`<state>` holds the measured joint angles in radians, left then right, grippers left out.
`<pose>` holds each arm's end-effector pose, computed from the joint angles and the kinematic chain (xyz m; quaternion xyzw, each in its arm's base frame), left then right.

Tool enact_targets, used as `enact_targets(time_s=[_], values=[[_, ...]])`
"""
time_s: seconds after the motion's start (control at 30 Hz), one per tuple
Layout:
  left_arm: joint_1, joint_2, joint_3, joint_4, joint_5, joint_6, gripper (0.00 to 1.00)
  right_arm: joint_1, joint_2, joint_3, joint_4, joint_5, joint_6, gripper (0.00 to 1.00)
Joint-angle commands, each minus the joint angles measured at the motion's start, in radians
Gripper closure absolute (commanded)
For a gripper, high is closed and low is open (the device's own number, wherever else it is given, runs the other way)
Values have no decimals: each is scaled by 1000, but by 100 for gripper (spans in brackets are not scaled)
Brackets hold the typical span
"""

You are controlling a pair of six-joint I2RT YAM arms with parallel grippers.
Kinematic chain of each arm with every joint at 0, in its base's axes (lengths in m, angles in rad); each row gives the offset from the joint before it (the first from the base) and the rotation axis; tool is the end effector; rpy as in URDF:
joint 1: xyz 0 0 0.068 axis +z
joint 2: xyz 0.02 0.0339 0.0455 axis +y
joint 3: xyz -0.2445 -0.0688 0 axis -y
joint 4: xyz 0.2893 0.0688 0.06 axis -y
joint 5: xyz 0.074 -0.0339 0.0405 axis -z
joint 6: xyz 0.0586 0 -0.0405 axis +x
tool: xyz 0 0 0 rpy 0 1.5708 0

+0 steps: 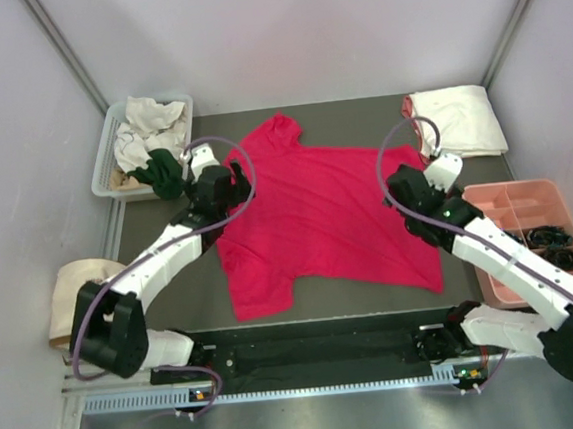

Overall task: Fold and stack the t-shirts
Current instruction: Flatten out the tshirt, then grap the side of the flattened tshirt closest away from the robot with both arms

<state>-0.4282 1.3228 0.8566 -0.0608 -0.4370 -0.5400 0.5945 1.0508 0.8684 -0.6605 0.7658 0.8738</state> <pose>0.3335 -0.1249 0.2102 -0.1552 0.8389 -0.0602 0.5182 0.2474 0.1183 0.2454 0.2524 0.8399 -0.0380 0.4790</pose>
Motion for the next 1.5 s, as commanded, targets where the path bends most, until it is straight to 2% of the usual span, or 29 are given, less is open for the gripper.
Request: enact_targets(time_s=[0.0, 0.07, 0.17, 0.3, 0.4, 0.47, 0.6, 0.7, 0.93, 1.23, 1.47], values=[[14, 125, 140, 53, 27, 101, 1, -149, 87, 96, 160, -64, -185, 8], [38, 173, 212, 53, 46, 123, 1, -238, 116, 119, 182, -167, -213, 8], [81, 280, 312, 110, 99, 167, 1, -280, 161, 168, 170, -226, -231, 7], [127, 497, 487, 131, 171, 300, 1, -280, 140, 147, 188, -281, -239, 7], [151, 669, 712, 105, 266, 408, 1, -282, 120, 117, 187, -322, -237, 7], [152, 795, 798, 76, 296, 495, 1, -282, 100, 98, 187, -352, -243, 7], [157, 969, 1031, -6, 334, 603, 1, -282, 63, 52, 173, -369, -256, 7], [167, 1061, 1125, -42, 345, 647, 1, -282, 43, 32, 160, -382, -263, 7], [229, 1153, 1225, -83, 371, 653, 1, -282, 23, 11, 151, -410, -277, 7], [258, 1152, 1199, -86, 374, 661, 1, -280, 48, 4, 168, -447, -268, 7], [258, 1136, 1171, -109, 432, 652, 1, -280, 49, -11, 179, -444, -260, 6]])
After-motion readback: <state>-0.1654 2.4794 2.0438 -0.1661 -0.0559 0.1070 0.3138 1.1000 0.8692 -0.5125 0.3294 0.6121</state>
